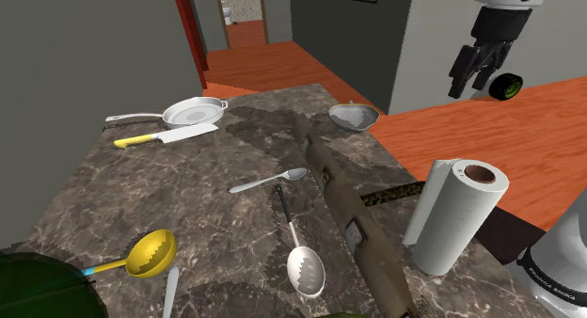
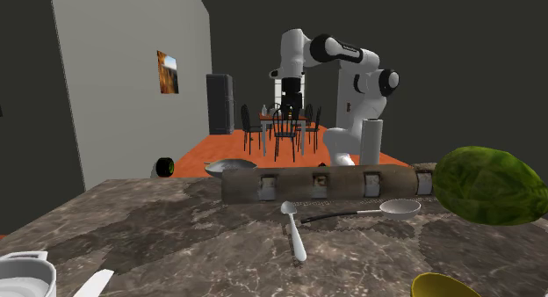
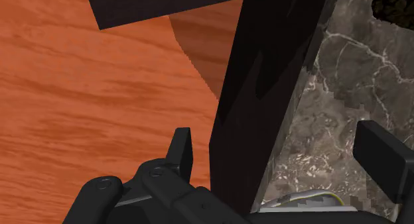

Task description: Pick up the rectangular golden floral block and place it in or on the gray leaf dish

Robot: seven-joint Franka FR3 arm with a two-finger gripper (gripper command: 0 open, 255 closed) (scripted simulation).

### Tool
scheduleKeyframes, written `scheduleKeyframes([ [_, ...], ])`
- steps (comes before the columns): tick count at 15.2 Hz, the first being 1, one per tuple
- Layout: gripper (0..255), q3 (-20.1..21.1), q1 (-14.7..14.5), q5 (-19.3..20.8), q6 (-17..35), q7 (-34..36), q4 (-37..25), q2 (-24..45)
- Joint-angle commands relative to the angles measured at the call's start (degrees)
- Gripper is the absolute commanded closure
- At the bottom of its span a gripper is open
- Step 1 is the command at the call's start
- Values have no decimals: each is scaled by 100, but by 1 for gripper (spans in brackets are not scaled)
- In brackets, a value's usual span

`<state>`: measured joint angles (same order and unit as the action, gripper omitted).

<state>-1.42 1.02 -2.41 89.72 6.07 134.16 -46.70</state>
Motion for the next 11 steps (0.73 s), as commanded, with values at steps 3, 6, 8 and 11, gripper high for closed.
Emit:
scheduleKeyframes([
  [3,0,62,-263,-54,242,-359,45,216],
  [6,0,167,-651,-135,582,-897,104,528],
  [8,0,243,-906,-188,795,-1253,141,723],
  [11,0,371,-1282,-267,1095,-1786,200,995],
])
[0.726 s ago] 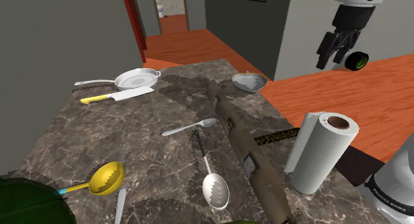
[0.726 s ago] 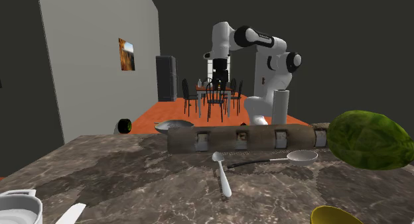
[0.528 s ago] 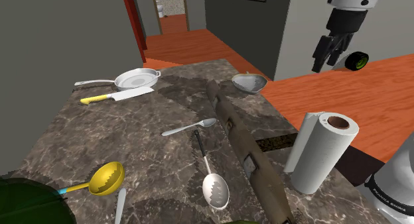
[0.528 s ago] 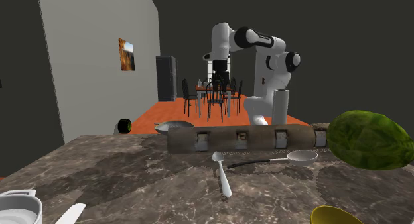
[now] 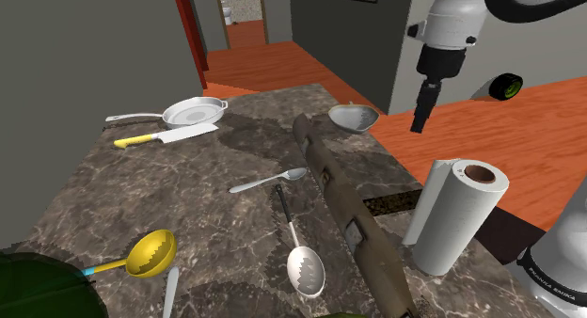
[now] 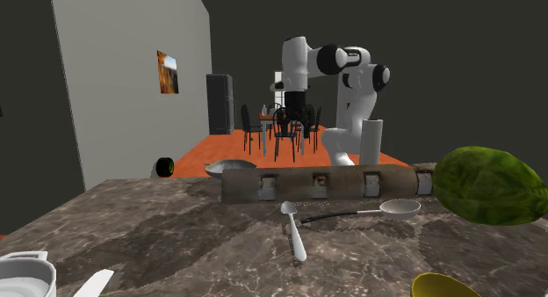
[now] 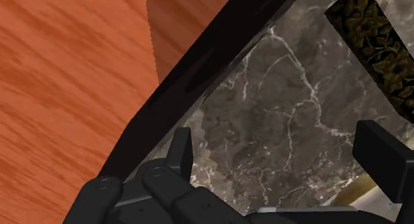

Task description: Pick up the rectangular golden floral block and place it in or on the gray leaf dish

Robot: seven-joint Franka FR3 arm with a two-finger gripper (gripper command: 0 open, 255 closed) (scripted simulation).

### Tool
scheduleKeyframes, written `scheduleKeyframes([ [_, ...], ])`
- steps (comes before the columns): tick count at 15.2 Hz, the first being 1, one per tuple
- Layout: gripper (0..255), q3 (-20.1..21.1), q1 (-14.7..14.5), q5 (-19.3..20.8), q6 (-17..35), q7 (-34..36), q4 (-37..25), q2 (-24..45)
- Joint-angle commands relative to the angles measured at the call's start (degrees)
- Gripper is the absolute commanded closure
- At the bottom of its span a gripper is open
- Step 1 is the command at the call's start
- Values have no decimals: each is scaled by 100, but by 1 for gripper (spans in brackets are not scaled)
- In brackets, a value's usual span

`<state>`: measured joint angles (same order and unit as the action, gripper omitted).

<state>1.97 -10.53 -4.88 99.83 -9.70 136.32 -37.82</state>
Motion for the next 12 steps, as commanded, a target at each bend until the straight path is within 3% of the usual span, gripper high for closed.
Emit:
scheduleKeyframes([
  [1,0,76,-251,-46,180,-387,6,191],
  [12,0,612,-1541,-304,1091,-2252,364,844],
])
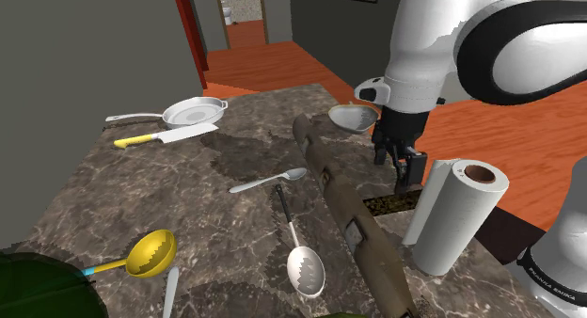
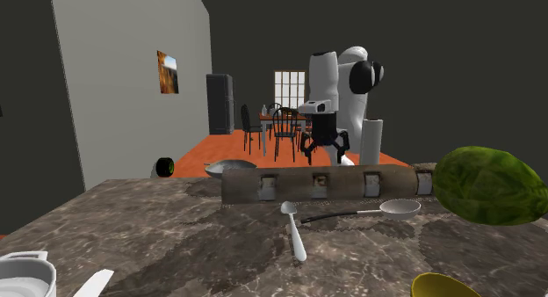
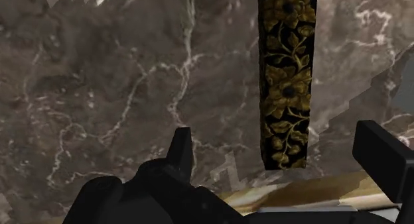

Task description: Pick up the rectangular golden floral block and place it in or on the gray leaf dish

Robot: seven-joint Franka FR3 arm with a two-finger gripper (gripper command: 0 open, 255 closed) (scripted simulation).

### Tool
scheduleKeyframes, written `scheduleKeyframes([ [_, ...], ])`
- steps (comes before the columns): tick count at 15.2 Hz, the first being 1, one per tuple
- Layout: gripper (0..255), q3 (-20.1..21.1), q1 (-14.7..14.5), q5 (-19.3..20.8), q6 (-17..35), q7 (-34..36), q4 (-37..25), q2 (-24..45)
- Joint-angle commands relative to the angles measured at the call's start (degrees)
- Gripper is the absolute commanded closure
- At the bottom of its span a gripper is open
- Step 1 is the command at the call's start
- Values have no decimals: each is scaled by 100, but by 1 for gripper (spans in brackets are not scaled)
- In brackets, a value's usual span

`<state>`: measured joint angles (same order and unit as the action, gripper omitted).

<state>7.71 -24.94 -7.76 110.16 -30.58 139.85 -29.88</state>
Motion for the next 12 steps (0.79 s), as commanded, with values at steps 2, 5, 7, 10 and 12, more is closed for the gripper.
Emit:
scheduleKeyframes([
  [2,0,54,-106,-28,220,-166,139,84],
  [5,0,79,-116,-48,468,-170,324,148],
  [7,0,97,-122,-61,637,-172,441,198],
  [10,0,102,-124,-65,685,-173,475,213],
  [12,0,102,-124,-65,686,-173,475,213],
])
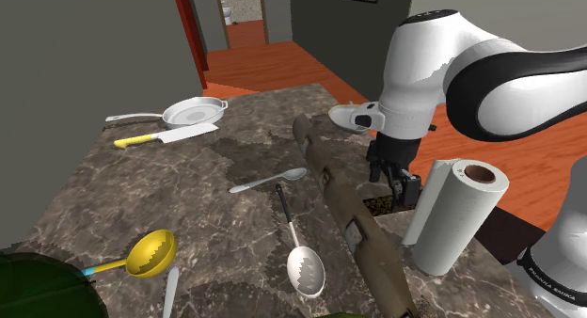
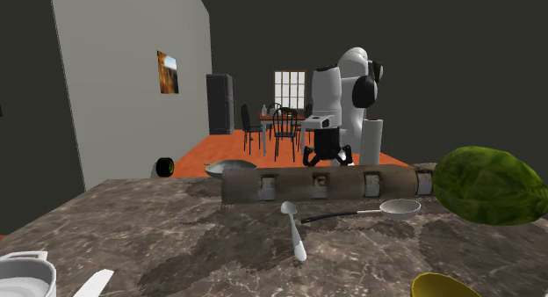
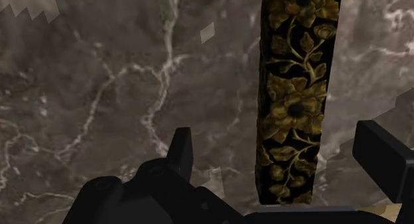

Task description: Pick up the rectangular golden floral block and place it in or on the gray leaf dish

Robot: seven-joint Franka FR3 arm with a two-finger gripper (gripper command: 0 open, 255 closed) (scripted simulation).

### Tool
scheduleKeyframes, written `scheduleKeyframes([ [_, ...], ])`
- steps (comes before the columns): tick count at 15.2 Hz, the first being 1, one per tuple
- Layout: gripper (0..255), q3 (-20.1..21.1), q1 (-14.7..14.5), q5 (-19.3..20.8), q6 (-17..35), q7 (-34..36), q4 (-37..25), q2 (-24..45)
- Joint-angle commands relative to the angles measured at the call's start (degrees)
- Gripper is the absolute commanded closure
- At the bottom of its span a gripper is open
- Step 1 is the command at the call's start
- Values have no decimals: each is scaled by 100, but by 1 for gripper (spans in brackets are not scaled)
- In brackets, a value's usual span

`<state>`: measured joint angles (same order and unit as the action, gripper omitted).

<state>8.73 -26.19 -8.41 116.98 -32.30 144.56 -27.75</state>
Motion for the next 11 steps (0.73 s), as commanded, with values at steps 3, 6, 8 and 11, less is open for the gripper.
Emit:
scheduleKeyframes([
  [3,0,0,0,0,3,-1,3,0],
  [6,255,0,0,0,3,-1,3,0],
  [8,255,0,0,0,0,0,-2,1],
  [11,255,1,-2,-2,-4,2,6,-11],
])
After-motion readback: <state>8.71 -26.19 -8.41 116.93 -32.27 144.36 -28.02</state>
